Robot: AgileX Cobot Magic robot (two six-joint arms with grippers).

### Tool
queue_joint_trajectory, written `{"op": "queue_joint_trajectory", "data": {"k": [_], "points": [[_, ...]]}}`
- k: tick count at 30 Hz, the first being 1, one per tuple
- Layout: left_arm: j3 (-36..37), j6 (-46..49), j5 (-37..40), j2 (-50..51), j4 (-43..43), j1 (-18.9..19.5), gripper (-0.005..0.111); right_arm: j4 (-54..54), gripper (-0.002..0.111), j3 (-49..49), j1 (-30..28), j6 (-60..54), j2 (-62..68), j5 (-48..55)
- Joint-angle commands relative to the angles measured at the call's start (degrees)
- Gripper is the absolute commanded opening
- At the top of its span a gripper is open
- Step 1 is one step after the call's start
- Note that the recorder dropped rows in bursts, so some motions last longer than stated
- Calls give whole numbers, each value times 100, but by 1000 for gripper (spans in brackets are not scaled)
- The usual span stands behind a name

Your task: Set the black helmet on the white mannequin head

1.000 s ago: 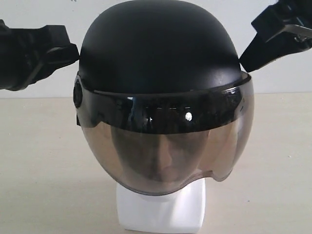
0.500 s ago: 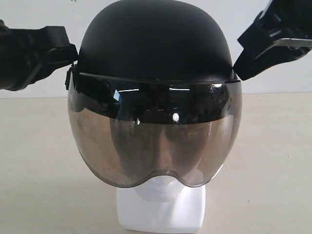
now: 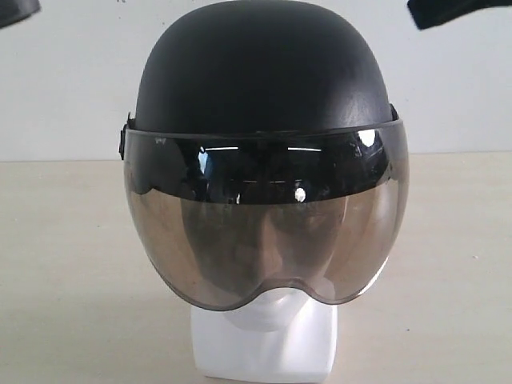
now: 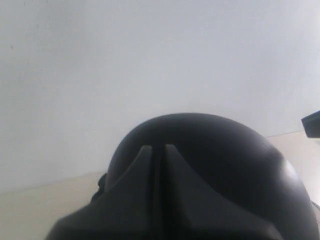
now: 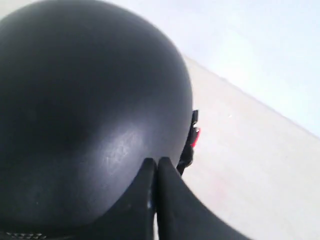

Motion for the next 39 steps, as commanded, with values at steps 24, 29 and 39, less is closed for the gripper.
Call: {"op": "queue_joint_trajectory", "data": {"k": [24, 29, 39], "points": [[2669, -816, 886, -3172, 2736, 1112, 4, 74, 0, 6727, 2, 1119, -4329, -5802], [2669, -816, 886, -3172, 2736, 1112, 4, 74, 0, 6727, 2, 1134, -4329, -6407], [2669, -816, 911, -3169, 2736, 1112, 4, 74, 0, 6727, 2, 1134, -4329, -6535]]}}
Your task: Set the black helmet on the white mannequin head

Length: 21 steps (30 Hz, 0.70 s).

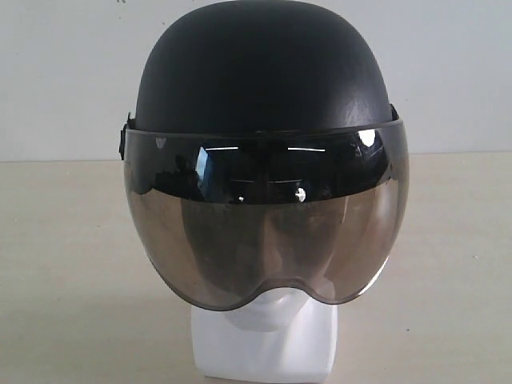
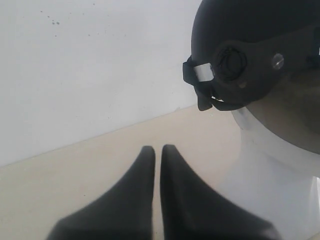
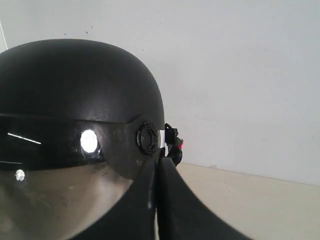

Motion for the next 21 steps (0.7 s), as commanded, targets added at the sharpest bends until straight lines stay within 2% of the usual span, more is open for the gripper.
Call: {"op": "queue_joint_trajectory", "data": {"k": [1, 3, 5, 10, 13, 15, 18, 21], "points": [[23, -65, -15, -23, 0, 30, 4, -26, 0, 29, 2, 15, -39, -298], [23, -65, -5, -23, 0, 30, 4, -26, 0, 29, -27, 15, -241, -299], [23, -65, -5, -23, 0, 30, 4, -26, 0, 42, -362, 4, -568, -240], [23, -65, -5, -23, 0, 30, 4, -14, 0, 317, -2044, 84, -1389, 682], [23, -65, 5, -23, 0, 30, 4, 38, 0, 826, -2739, 116, -1817, 814], [23, -65, 5, -23, 0, 30, 4, 49, 0, 1215, -2976, 116, -2116, 814], [23, -65, 5, -23, 0, 30, 4, 49, 0, 1575, -3025, 105, -2206, 747], [23, -65, 28, -49, 0, 30, 4, -45, 0, 1575, -3025, 52, -2206, 1785]]}}
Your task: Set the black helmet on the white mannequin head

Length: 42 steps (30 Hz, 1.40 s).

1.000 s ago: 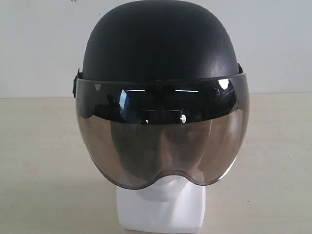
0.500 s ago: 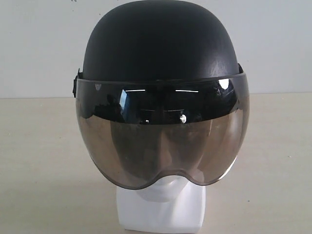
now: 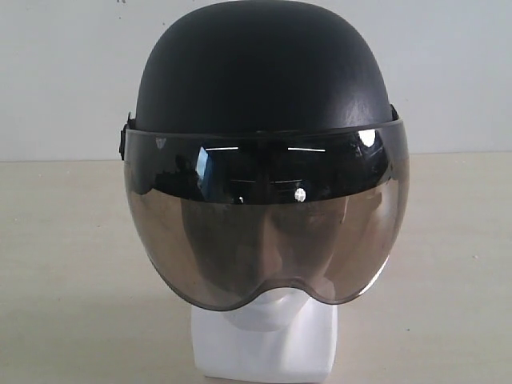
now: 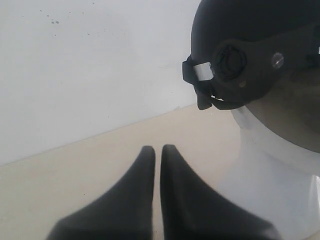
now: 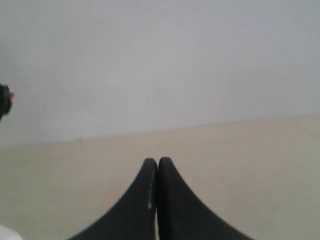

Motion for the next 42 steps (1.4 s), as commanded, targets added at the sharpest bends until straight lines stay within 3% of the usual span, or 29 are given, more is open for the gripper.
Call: {"op": "queue_joint_trajectory", "data": {"k": [1, 4, 32, 36, 42], "points": [[23, -65, 0, -49, 0, 30, 4, -103, 0, 72, -44, -59, -44, 1084], [23, -65, 0, -49, 0, 30, 4, -360, 0, 72, -44, -116, -44, 1684], [23, -65, 0, -112, 11, 30, 4, -414, 0, 72, -44, -95, -44, 1676], [208, -77, -97, -637, -302, 419, 4, -414, 0, 72, -44, -95, -44, 1676], [1110, -335, -874, -1397, -301, 840, 4, -414, 0, 72, -44, -95, -44, 1676]]}}
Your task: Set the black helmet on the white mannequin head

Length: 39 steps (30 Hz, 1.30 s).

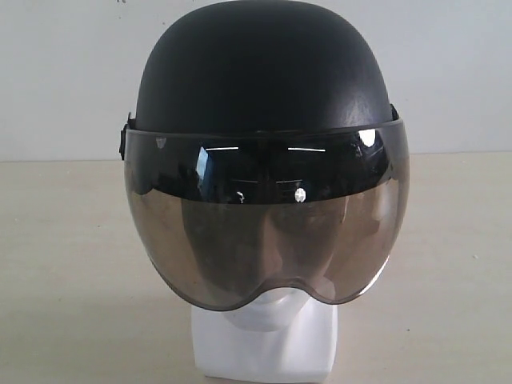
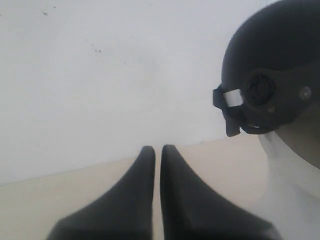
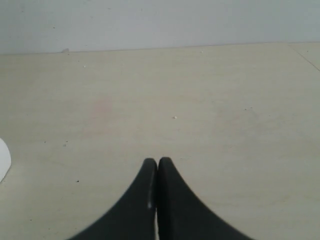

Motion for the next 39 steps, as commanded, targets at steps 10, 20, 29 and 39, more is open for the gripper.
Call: {"op": "queue_joint_trajectory", "data": {"k": [10, 20, 29, 39], "points": [[1270, -14, 253, -258, 157, 543, 4, -29, 0, -5, -44, 0, -24, 5], [1270, 3, 501, -258, 157, 543, 4, -29, 0, -5, -44, 0, -24, 5], [1270, 3, 501, -258, 157, 543, 4, -29, 0, -5, -44, 0, -24, 5], [1270, 3, 501, -258, 157, 543, 4, -29, 0, -5, -44, 0, -24, 5]]}}
